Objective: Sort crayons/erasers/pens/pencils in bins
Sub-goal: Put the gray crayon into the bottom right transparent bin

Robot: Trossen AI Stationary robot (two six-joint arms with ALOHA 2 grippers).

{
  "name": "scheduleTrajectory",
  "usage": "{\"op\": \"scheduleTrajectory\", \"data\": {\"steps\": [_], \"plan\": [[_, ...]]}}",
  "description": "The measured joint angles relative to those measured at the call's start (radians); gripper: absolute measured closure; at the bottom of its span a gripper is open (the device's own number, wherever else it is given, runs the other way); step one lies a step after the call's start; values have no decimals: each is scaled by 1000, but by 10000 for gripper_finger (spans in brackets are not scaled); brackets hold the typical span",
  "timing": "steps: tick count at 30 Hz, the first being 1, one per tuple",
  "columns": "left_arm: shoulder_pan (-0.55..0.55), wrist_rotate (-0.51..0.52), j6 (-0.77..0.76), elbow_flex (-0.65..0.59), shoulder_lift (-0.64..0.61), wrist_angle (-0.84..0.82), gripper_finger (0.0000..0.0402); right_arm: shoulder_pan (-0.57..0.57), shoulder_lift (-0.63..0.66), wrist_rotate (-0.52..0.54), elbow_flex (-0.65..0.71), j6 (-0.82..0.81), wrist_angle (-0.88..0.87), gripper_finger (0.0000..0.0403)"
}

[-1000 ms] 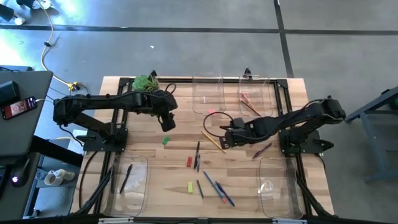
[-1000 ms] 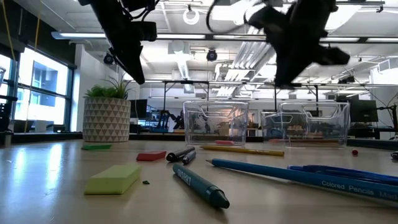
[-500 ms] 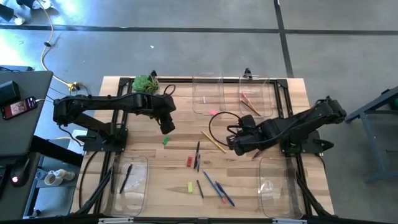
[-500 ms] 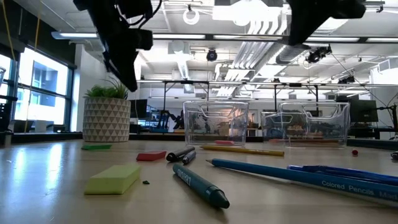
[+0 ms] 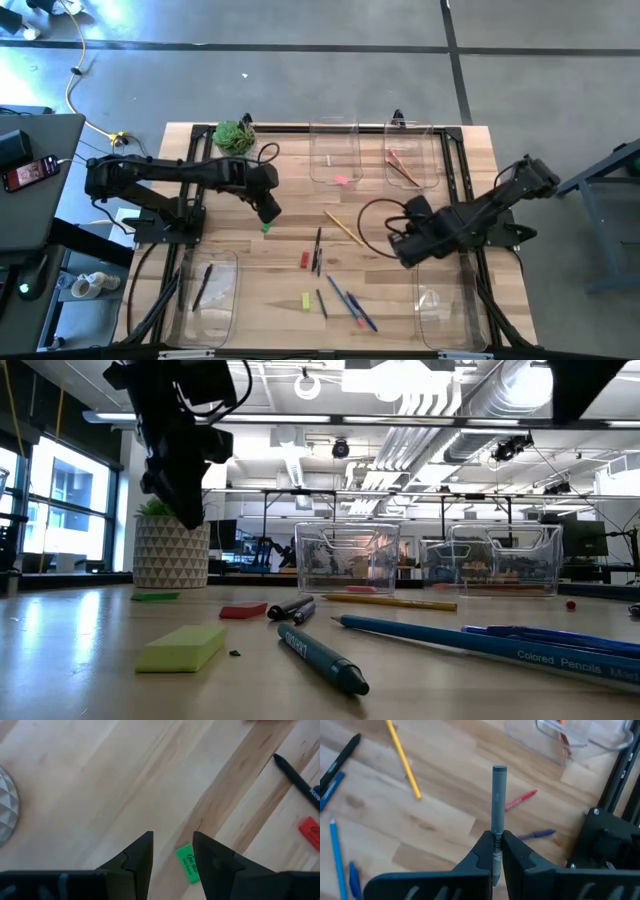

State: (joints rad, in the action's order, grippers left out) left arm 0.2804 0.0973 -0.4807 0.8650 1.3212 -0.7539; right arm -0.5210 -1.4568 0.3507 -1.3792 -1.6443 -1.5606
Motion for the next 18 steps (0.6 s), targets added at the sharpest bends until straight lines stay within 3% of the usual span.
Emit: {"op": "scheduleTrajectory", "data": {"steps": [18], "plan": [[-106,82,-254,-3,8,-5,275,-376,72,-75,107,-369,-2,402]]}}
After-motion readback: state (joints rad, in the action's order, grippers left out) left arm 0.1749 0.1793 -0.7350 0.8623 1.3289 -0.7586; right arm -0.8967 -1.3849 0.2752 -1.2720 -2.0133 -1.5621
